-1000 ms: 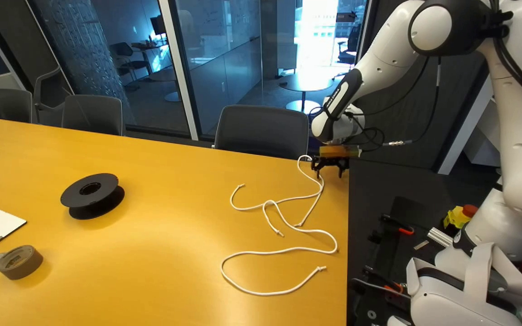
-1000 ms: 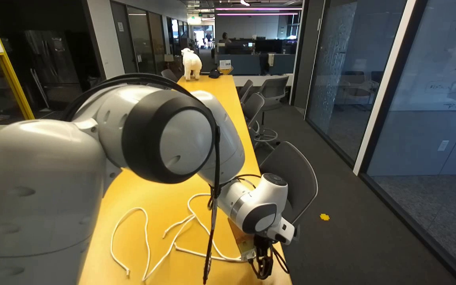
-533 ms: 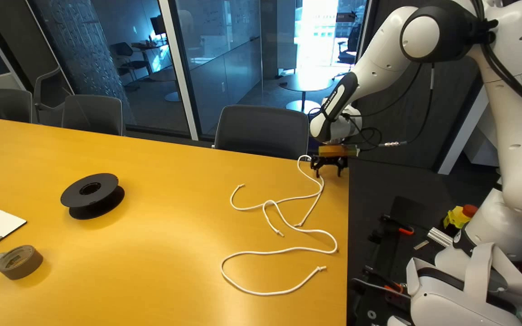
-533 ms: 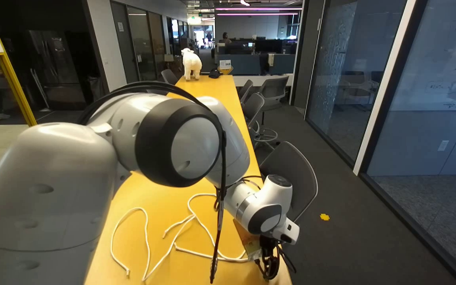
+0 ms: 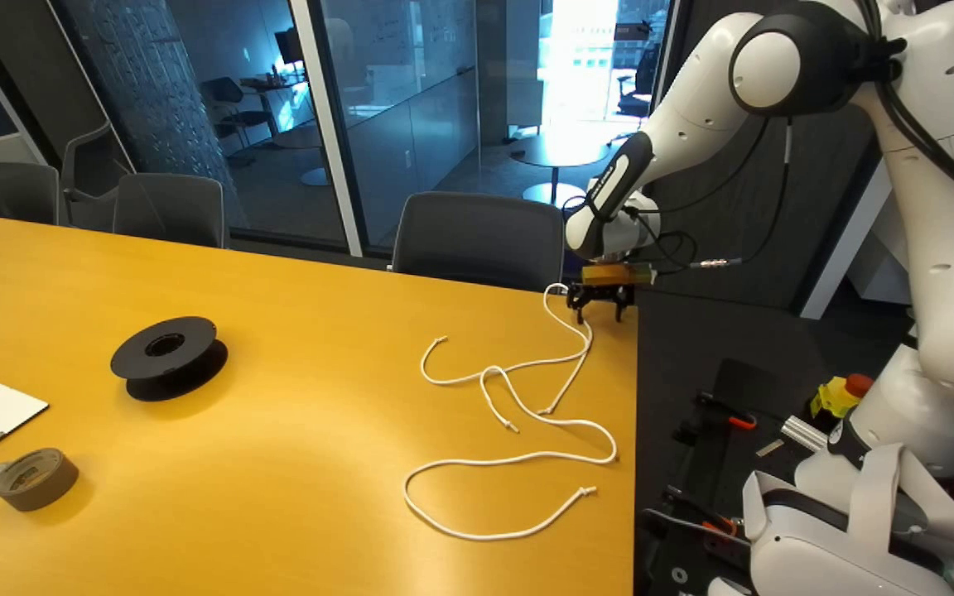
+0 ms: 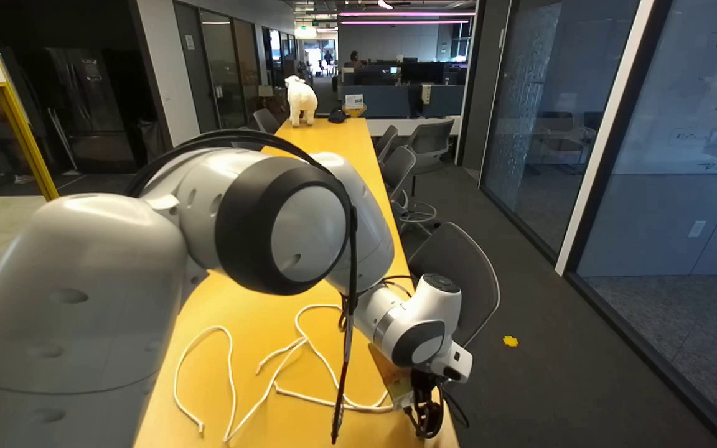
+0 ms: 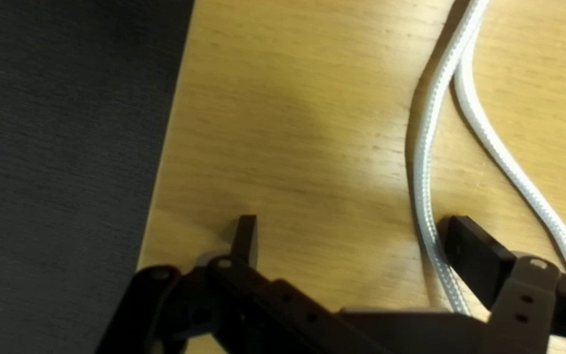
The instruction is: Untangle the rope on the table.
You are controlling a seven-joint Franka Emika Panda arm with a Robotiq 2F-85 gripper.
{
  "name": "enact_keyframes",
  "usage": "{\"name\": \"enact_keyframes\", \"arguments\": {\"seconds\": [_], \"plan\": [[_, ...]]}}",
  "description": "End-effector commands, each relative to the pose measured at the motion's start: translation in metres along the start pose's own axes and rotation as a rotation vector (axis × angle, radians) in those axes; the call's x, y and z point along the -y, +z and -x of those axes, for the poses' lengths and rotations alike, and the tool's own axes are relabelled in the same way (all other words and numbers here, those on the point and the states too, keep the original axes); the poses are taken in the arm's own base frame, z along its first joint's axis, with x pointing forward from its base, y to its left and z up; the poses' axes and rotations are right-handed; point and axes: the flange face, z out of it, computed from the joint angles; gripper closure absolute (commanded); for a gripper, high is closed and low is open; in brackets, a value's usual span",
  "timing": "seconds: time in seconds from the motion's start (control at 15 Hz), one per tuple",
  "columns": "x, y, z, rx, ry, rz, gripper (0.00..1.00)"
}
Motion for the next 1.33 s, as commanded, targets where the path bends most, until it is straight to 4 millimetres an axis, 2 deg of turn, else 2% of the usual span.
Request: {"name": "enact_keyframes", "arguments": {"seconds": [0.0, 0.53, 0.73, 0.87, 1.13, 1.27], "plan": [[0.001, -0.004, -0.008, -0.011, -0.030, -0.001, 0.34], [0.008, -0.016, -0.006, -0.025, -0.069, -0.011, 0.95], [0.007, -0.014, -0.006, -0.018, -0.082, -0.019, 1.00], [0.007, -0.015, -0.006, -0.016, -0.093, -0.028, 0.97], [0.015, -0.034, 0.001, -0.034, -0.156, -0.051, 0.95], [0.027, -0.048, 0.008, -0.052, -0.196, -0.051, 0.96]]}}
